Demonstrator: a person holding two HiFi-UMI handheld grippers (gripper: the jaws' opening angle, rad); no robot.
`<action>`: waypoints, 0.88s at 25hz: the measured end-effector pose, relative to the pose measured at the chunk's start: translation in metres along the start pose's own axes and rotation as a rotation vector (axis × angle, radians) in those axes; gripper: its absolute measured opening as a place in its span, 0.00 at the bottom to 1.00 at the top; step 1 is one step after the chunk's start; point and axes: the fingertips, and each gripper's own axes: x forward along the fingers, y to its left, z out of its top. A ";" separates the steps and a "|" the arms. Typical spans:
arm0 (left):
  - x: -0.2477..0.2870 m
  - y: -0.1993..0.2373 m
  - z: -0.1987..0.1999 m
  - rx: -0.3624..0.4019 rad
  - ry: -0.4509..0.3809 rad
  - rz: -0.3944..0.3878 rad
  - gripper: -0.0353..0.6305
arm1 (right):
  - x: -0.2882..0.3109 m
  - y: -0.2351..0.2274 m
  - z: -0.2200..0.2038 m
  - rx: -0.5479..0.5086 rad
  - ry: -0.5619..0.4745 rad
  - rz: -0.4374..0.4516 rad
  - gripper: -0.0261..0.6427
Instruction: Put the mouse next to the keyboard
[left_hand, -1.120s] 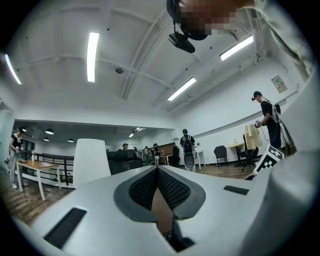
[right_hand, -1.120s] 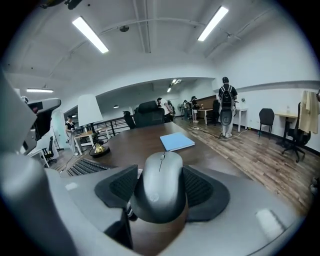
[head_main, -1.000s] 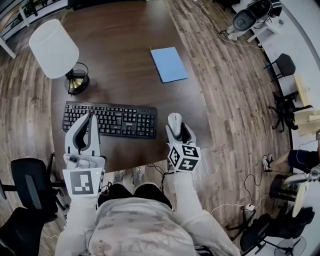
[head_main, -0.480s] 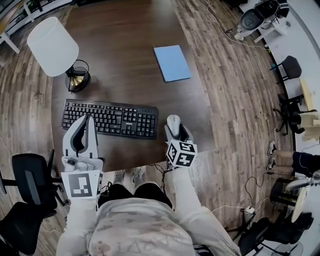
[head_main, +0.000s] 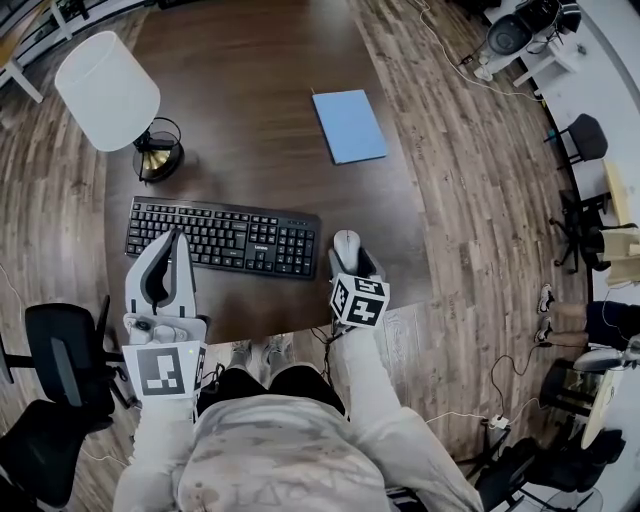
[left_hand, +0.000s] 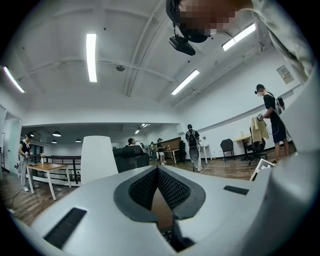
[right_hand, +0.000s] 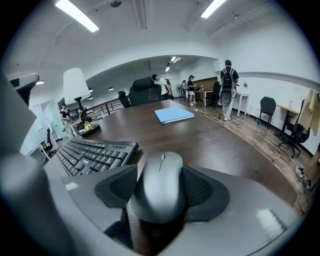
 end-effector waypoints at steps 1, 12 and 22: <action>0.000 0.001 0.000 0.000 0.002 0.003 0.06 | 0.001 0.000 -0.001 -0.002 0.006 -0.003 0.48; -0.003 0.012 -0.002 0.000 0.003 0.018 0.06 | 0.006 0.002 -0.006 -0.009 0.042 -0.025 0.50; -0.006 0.016 0.001 0.002 -0.007 0.012 0.06 | 0.006 0.002 -0.006 0.015 0.038 -0.015 0.51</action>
